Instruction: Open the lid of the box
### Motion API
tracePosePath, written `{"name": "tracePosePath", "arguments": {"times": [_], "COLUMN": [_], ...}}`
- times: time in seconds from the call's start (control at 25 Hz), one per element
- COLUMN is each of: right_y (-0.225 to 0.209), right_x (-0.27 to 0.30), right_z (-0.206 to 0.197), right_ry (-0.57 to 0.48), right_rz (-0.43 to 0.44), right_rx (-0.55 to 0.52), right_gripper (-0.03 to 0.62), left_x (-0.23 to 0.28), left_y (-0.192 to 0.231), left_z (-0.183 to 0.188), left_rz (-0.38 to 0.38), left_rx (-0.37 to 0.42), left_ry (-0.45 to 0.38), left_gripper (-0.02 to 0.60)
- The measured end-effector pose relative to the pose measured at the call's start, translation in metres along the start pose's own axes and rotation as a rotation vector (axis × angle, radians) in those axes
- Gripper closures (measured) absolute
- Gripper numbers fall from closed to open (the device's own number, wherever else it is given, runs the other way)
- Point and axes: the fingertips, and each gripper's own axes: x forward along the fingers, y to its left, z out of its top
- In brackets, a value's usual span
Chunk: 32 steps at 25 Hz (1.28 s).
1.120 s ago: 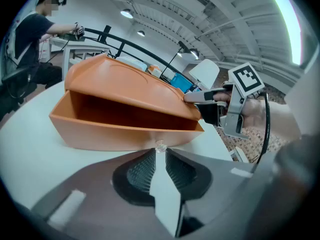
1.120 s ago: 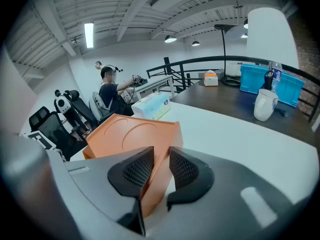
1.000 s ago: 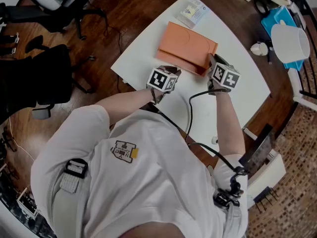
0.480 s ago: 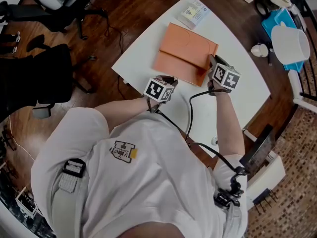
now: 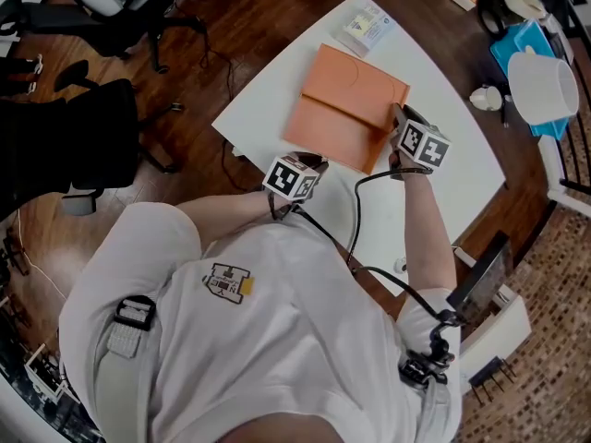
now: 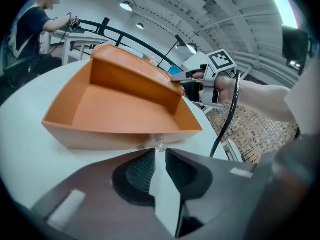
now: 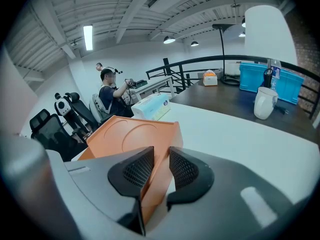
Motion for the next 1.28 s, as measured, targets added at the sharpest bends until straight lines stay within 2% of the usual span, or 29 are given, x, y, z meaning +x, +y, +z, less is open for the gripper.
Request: {"name": "tracePosePath", "arguments": {"times": [0.16, 0.2, 0.28, 0.4, 0.64, 0.72, 0.84, 0.96, 1.08, 1.28], "right_y": [0.001, 0.001, 0.002, 0.003, 0.004, 0.016, 0.038, 0.068, 0.095, 0.114], "right_x": [-0.001, -0.002, -0.011, -0.04, -0.094, -0.109, -0.127, -0.137, -0.142, -0.143], "right_z": [-0.001, -0.003, -0.007, -0.018, -0.087, -0.111, -0.147, -0.185, -0.218, -0.242], "right_ry": [-0.015, -0.024, -0.059, -0.133, -0.196, -0.199, -0.192, -0.156, -0.114, -0.089], "right_rz": [0.015, 0.026, 0.047, 0.059, 0.107, 0.141, 0.169, 0.19, 0.229, 0.256], "right_rx": [0.009, 0.019, 0.044, 0.09, 0.208, 0.221, 0.16, 0.023, -0.077, -0.113], "right_gripper": [0.496, 0.477, 0.438, 0.43, 0.433, 0.462, 0.537, 0.591, 0.594, 0.595], "left_x": [0.0, 0.0, -0.001, -0.005, -0.011, -0.014, -0.02, -0.032, -0.045, -0.06], "left_y": [0.0, 0.001, 0.003, 0.008, -0.002, -0.004, -0.01, -0.013, -0.007, 0.009], "left_z": [0.0, 0.0, 0.0, -0.002, -0.013, -0.02, -0.028, -0.034, -0.04, -0.047], "left_rz": [-0.001, 0.01, 0.049, 0.111, 0.139, 0.158, 0.149, 0.126, 0.12, 0.142], "left_rx": [0.002, 0.005, 0.014, 0.038, 0.126, 0.123, 0.119, 0.126, 0.131, 0.11], "left_ry": [-0.031, -0.043, -0.071, -0.123, -0.185, -0.195, -0.209, -0.219, -0.215, -0.197], "left_gripper": [0.52, 0.52, 0.52, 0.52, 0.533, 0.567, 0.581, 0.581, 0.581, 0.581]}}
